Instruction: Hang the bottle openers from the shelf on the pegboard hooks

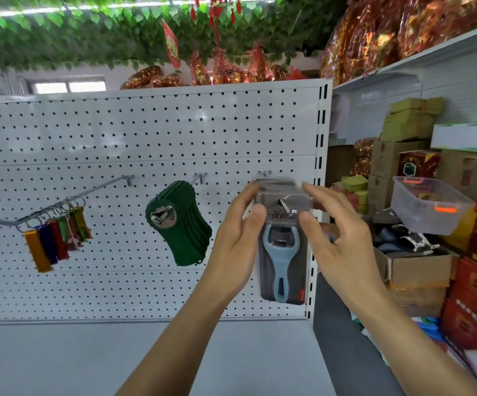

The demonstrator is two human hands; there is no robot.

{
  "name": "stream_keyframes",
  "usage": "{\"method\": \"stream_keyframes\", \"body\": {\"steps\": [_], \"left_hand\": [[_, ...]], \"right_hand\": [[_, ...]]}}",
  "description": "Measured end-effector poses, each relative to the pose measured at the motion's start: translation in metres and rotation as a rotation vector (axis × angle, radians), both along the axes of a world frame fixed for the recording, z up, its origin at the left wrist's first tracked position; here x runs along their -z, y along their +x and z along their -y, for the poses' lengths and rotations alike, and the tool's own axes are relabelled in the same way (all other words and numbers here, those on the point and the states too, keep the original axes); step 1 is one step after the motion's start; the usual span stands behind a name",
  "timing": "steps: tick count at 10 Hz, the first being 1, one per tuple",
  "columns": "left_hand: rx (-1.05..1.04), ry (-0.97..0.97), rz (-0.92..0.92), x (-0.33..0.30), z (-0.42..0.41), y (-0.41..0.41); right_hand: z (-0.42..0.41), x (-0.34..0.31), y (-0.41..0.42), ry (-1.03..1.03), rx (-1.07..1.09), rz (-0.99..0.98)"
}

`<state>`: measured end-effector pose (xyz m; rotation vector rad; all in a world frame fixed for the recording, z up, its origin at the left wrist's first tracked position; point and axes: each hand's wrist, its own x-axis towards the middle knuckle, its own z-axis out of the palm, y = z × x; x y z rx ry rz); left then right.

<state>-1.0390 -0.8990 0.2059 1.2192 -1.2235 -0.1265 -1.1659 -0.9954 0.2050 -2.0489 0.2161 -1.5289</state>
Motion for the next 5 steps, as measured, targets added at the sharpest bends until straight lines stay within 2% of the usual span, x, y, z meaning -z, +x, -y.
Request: {"method": "stream_keyframes", "body": {"steps": [3,5], "left_hand": [[-0.114,0.018,0.061,0.002,-0.002,-0.008],[-0.306,0.054,0.168,0.015,-0.013,-0.015]], "right_hand": [[0.004,0.000,-0.001,0.019,-0.006,-0.036],[0.000,0.008,-0.018,-0.076,0.133,-0.182]]}}
